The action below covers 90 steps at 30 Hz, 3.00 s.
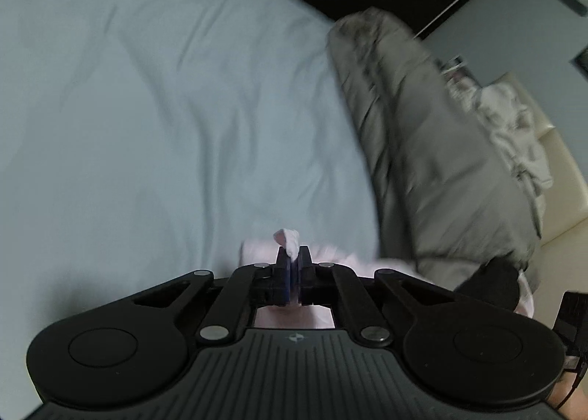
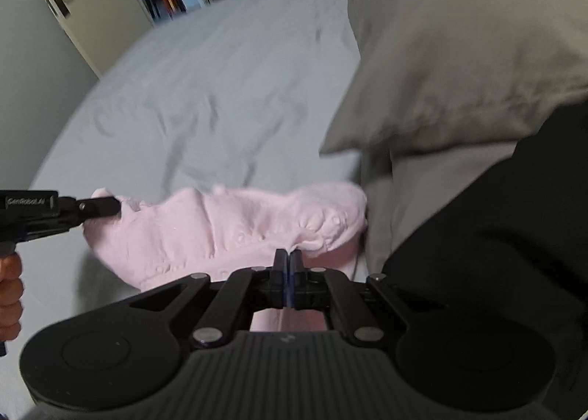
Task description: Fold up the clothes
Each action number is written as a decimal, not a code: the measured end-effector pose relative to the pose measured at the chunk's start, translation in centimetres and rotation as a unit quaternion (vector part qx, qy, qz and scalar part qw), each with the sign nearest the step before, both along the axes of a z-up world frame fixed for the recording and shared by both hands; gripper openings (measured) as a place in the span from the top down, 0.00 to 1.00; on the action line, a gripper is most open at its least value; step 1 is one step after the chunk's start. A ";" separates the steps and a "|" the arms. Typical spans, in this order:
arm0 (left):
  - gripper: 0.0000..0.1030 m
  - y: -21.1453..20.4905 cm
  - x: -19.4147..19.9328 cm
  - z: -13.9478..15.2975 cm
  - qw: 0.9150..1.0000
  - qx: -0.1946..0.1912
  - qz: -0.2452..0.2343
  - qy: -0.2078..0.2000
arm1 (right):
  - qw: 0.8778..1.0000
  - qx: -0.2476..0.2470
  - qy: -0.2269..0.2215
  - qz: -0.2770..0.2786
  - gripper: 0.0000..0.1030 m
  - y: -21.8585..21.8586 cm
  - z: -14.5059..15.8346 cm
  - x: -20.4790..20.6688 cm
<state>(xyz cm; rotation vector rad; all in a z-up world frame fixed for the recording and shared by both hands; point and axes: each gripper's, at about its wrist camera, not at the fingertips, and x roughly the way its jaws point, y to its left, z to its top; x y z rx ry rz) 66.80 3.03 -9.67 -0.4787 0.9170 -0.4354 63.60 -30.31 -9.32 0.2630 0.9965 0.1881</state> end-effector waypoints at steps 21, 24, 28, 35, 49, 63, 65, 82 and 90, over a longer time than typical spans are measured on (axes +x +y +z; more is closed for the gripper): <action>0.90 0.0 -5.4 -1.1 0.995 0.096 0.033 0.020 | 0.999 0.014 -0.006 -0.041 0.57 -2.1 0.4 -7.1; 0.76 1.3 -12.8 -2.8 0.995 0.089 0.004 0.038 | 0.999 0.030 -0.017 -0.036 0.57 -2.2 0.9 -12.2; 0.76 3.2 -23.8 -4.6 0.994 0.075 -0.022 0.073 | 0.996 0.040 -0.032 -0.066 0.57 -3.1 1.2 -21.3; 0.76 3.8 -37.9 -5.1 0.983 0.108 -0.024 0.144 | 0.975 0.079 0.020 -0.209 0.57 -6.4 0.6 -38.5; 0.58 1.1 -55.1 -2.8 0.982 0.141 0.037 0.123 | 0.962 0.146 0.024 -0.229 0.57 -4.5 -0.9 -59.2; 0.64 2.3 -61.7 -4.3 0.987 0.115 0.108 0.019 | 0.962 0.182 -0.153 -0.133 0.53 -3.2 -4.9 -65.8; 0.64 2.1 -63.0 -3.6 0.985 0.130 0.113 -0.013 | 0.958 0.185 -0.179 -0.127 0.52 -3.3 -4.5 -65.9; 0.52 7.3 -68.4 -3.4 0.984 0.119 0.128 0.044 | 0.977 0.063 -0.195 -0.059 0.42 1.1 -1.5 -72.0; 0.50 4.2 -72.2 -4.3 0.969 0.167 0.152 0.097 | 0.984 0.026 -0.173 -0.042 0.41 1.7 -1.6 -75.8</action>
